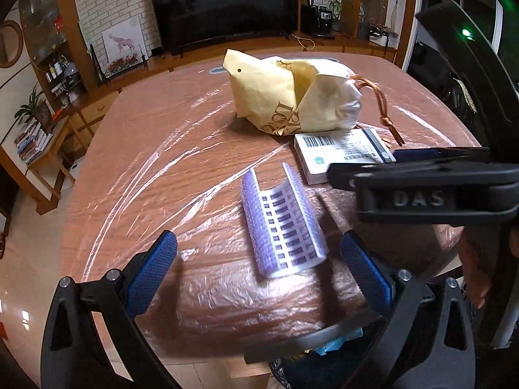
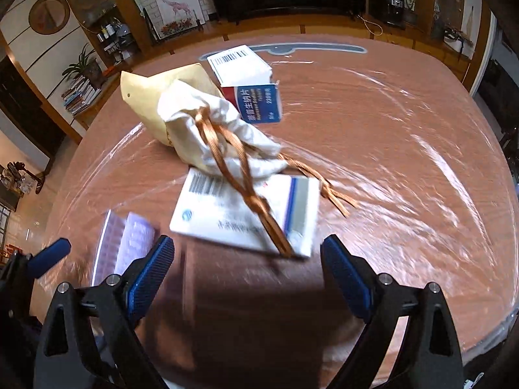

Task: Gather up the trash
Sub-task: 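Move both open tools back over the table toward the remaining items, then grasp the white medicine box with the right tool while the left tool grasps the lavender roller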

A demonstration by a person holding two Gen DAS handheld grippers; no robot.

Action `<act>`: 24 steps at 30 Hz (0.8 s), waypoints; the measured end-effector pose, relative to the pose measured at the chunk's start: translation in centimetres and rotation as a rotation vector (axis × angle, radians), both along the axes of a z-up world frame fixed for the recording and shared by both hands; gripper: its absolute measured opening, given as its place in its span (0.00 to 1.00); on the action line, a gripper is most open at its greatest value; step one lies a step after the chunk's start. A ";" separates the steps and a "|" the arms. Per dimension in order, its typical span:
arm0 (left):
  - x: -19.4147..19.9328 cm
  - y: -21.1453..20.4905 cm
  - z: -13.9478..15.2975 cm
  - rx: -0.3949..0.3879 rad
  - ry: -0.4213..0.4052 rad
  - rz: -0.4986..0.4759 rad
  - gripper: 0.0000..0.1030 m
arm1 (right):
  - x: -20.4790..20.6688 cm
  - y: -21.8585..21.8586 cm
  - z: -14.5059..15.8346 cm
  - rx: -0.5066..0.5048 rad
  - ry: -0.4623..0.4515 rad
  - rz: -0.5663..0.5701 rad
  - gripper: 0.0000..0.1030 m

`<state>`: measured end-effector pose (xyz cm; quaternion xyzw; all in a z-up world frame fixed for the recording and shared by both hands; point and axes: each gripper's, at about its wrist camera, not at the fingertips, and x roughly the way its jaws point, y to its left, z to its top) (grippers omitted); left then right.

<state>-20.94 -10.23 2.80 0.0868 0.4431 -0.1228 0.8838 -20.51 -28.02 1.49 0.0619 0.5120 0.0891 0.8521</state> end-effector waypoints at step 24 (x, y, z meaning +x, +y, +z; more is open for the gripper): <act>3.2 0.8 -0.9 -0.029 0.074 -0.049 0.86 | 3.4 3.6 0.1 -0.044 0.049 0.018 0.91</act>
